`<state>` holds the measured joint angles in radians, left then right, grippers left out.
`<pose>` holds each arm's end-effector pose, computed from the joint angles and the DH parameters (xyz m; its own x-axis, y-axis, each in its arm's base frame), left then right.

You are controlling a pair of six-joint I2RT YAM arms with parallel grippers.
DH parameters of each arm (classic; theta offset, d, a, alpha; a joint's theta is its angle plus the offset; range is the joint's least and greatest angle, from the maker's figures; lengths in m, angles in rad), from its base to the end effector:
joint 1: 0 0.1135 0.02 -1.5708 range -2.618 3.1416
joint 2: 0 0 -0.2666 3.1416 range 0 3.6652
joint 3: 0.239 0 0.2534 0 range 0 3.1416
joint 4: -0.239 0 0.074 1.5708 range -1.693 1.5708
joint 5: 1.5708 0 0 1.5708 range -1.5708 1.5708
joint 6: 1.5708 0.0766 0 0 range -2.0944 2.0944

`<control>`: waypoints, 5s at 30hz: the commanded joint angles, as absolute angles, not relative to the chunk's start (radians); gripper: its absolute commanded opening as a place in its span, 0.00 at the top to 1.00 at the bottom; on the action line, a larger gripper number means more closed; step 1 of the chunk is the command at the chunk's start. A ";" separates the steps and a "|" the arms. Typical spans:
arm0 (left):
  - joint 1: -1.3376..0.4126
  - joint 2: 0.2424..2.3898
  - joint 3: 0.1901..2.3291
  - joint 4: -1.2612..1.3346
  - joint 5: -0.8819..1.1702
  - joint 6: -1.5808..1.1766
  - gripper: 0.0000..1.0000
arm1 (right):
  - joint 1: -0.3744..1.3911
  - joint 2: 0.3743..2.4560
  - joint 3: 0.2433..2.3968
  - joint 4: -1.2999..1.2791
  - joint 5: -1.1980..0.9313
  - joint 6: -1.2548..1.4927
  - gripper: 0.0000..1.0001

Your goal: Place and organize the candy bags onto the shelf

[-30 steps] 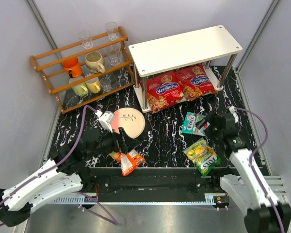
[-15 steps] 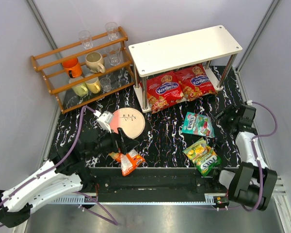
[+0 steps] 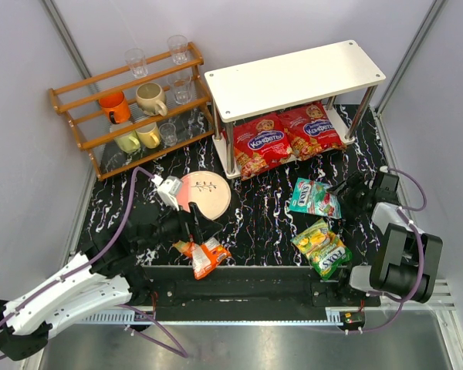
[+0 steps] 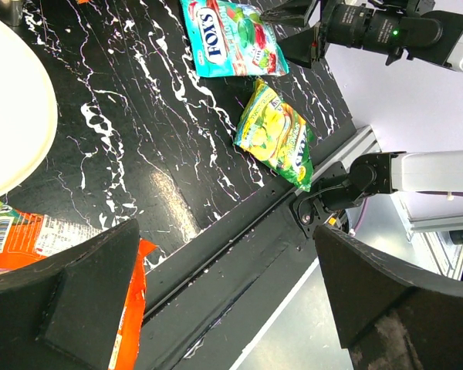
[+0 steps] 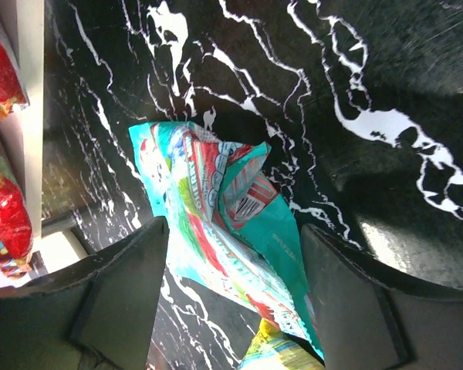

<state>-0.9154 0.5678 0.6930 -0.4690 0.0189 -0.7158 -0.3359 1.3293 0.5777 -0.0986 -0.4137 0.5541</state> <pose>0.1048 -0.1387 0.2964 -0.6823 -0.1890 -0.7062 0.4715 0.6245 -0.6226 0.2671 -0.0606 0.1398 -0.5762 0.7115 -0.4022 0.4170 0.6791 0.6041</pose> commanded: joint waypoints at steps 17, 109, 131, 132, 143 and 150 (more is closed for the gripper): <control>-0.914 0.597 0.686 -0.410 0.044 -0.721 0.01 | -0.341 0.872 0.630 -0.205 -0.614 0.640 1.00; -0.914 0.588 0.660 -0.414 0.029 -0.701 0.01 | 0.011 0.833 0.700 -0.603 -0.106 0.793 0.09; -0.914 0.657 0.537 -0.238 0.101 -0.759 0.01 | 0.090 1.012 0.566 -0.660 -0.127 0.770 0.00; -0.914 0.655 0.534 -0.238 0.104 -0.761 0.01 | 0.097 1.034 0.558 -0.649 -0.127 0.778 0.00; -0.914 0.629 0.520 -0.258 0.095 -0.755 0.01 | 0.287 1.247 0.538 -0.433 -0.134 0.908 0.00; -0.914 0.606 0.518 -0.279 0.086 -0.758 0.01 | 0.417 1.373 0.623 -0.332 -0.123 0.943 0.00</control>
